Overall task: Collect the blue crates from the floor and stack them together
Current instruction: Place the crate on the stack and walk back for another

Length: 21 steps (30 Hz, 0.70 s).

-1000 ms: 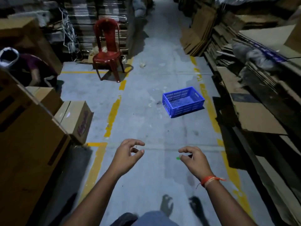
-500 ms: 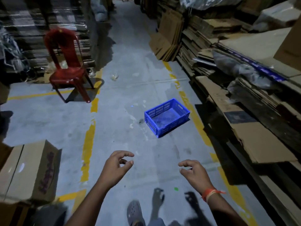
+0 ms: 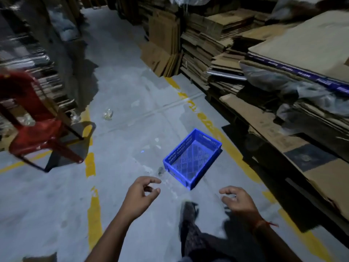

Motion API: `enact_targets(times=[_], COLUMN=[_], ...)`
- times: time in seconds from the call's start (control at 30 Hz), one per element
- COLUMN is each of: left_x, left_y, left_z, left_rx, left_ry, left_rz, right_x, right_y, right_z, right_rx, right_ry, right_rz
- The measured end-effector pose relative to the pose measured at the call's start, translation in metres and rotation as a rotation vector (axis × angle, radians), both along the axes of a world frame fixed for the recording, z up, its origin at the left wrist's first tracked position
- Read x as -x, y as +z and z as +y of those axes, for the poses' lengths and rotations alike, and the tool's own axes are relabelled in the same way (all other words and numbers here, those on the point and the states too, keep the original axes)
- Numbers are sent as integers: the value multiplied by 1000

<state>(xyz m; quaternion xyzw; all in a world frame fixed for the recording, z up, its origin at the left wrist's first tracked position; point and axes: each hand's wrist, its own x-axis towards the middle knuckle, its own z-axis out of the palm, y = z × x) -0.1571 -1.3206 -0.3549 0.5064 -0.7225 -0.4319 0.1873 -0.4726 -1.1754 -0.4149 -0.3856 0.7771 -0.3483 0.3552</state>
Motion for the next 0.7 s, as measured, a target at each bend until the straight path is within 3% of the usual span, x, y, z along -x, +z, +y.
enact_targets(times=[0.37, 0.57, 0.7], left_x=[112, 202, 265], left_y=[10, -17, -42], left_z=[-297, -429, -507], left_rx=[-23, -37, -26], left_ry=[-332, -653, -949], left_rz=[-131, -162, -177], right_x=[65, 90, 75], right_y=[-7, -25, -39], right_z=[-260, -343, -372], right_rx=[-35, -55, -111], right_ry=[-46, -202, -495], right_rz=[62, 127, 91])
